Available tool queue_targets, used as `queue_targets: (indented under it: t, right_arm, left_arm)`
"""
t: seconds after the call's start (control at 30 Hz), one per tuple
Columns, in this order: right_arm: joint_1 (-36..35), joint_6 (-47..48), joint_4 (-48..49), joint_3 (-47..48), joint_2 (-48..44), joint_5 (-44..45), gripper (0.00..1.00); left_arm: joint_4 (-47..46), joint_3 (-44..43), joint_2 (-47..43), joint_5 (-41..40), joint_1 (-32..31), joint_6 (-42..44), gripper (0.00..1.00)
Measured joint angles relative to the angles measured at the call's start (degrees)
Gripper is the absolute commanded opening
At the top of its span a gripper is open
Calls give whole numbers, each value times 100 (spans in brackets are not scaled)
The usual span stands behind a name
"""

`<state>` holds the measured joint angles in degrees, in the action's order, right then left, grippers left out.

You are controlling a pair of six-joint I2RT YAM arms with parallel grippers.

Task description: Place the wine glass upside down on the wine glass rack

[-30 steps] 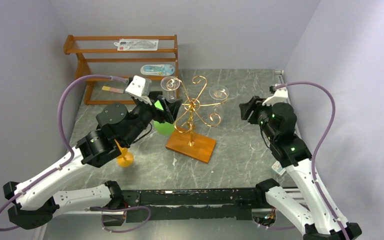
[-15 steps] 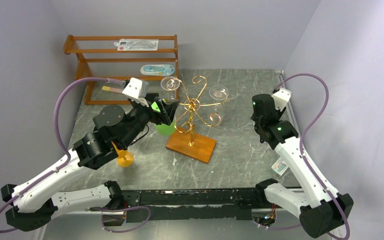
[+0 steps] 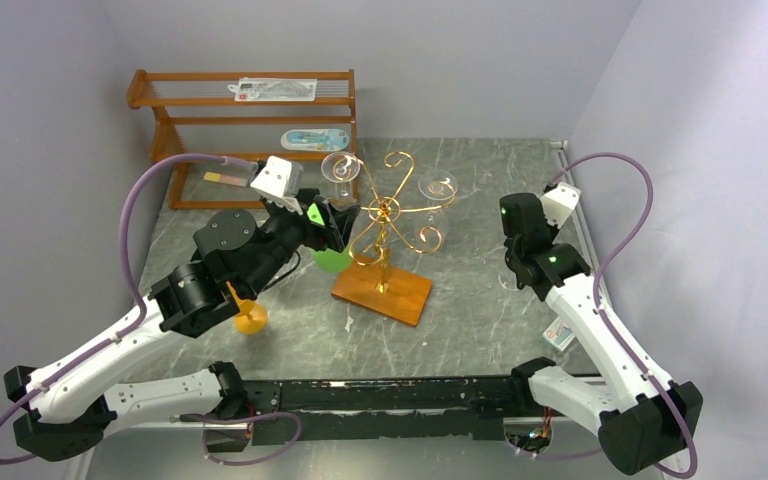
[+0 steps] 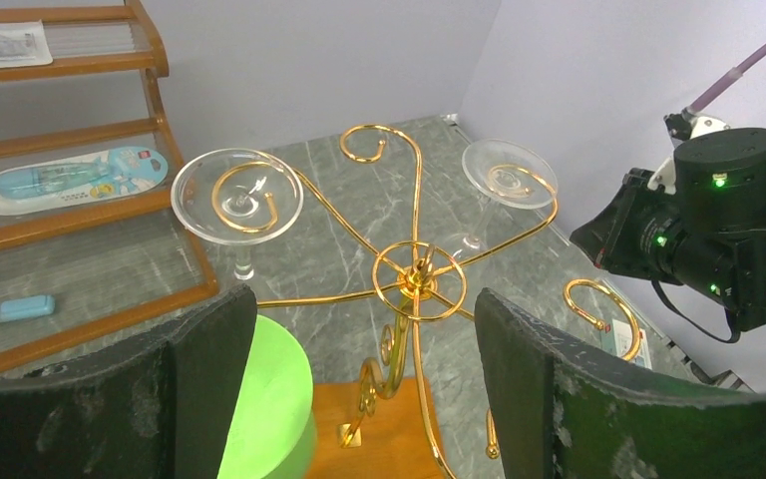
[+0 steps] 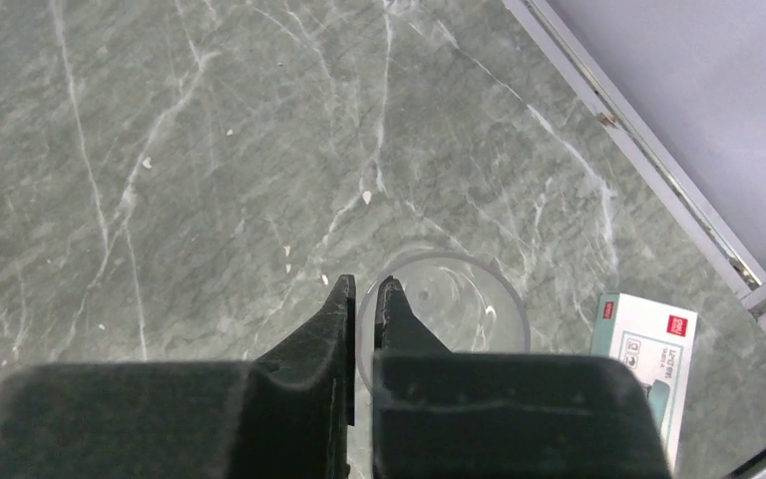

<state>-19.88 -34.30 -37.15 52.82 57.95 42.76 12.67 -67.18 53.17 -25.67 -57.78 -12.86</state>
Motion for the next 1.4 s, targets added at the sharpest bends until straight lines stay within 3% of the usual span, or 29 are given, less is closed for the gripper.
queue_targets:
  t: [0.4, 0.6, 0.93, 1.4]
  right_arm:
    - [0, 387, 442, 247, -358, -485, 0]
    - [0, 739, 2057, 385, -1086, -837, 0]
    - [0, 1016, 5163, -118, -2131, -2155, 0]
    - [0, 122, 7200, -597, -2374, -4728, 0]
  left_arm:
    - [44, -256, 205, 225, 0, -131, 88]
    - [-162, -616, 560, 678, 0, -389, 96]
    - [-778, -1045, 890, 933, 0, -1001, 95]
    - [-2618, -758, 1421, 743, 0, -2708, 90]
